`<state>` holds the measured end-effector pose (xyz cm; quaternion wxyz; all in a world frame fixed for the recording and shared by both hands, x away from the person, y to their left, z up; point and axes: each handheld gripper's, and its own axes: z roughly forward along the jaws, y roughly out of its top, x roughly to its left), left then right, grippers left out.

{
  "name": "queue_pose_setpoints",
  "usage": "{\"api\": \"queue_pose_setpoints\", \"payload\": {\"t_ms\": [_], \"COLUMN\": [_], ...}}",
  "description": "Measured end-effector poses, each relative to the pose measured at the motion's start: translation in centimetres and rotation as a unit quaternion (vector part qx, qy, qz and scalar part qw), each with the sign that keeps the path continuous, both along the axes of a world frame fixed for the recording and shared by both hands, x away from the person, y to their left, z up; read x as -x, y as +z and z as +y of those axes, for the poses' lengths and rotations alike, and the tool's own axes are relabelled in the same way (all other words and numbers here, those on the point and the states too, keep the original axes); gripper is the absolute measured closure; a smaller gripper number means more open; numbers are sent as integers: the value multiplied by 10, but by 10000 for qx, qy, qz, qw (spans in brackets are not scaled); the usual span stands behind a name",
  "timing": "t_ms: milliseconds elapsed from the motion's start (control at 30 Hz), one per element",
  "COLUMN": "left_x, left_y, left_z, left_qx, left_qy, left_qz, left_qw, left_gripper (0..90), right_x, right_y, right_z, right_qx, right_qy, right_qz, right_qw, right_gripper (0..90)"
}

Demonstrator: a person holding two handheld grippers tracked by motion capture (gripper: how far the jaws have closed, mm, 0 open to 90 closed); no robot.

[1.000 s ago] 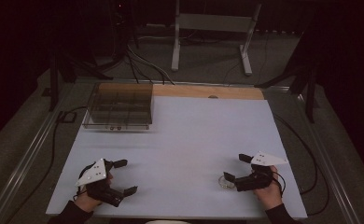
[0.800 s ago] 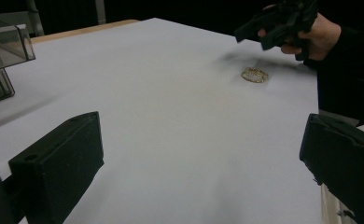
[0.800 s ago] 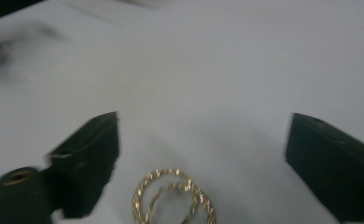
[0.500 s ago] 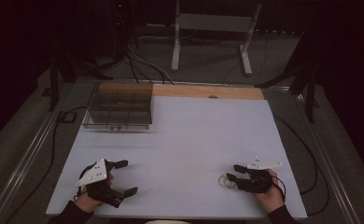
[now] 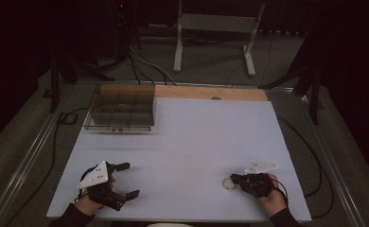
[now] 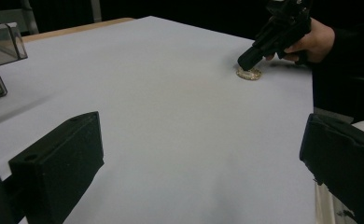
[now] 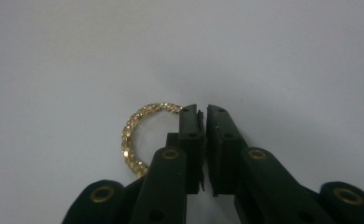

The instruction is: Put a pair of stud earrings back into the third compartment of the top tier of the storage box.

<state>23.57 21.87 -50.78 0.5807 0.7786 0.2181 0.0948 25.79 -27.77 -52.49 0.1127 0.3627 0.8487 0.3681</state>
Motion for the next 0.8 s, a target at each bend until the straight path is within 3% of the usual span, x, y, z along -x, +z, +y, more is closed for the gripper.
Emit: {"api": "queue_pose_setpoints", "payload": {"t_ms": [367,800], "left_x": [-1,-1], "left_y": [0,-2], "left_z": [1,-1], "left_qx": [-20,-52], "left_qy": [61,8], "left_qz": [-34,42], "left_qw": [10000,10000], "left_gripper": [5,5], "right_x": [0,-7], "right_y": [11,25], "right_z": [-1,22], "right_qx": [-308,-333], "right_qy": [-52,157], "right_qz": [-44,-41], "right_qw": [9995,9993], "right_gripper": [860,860]}}
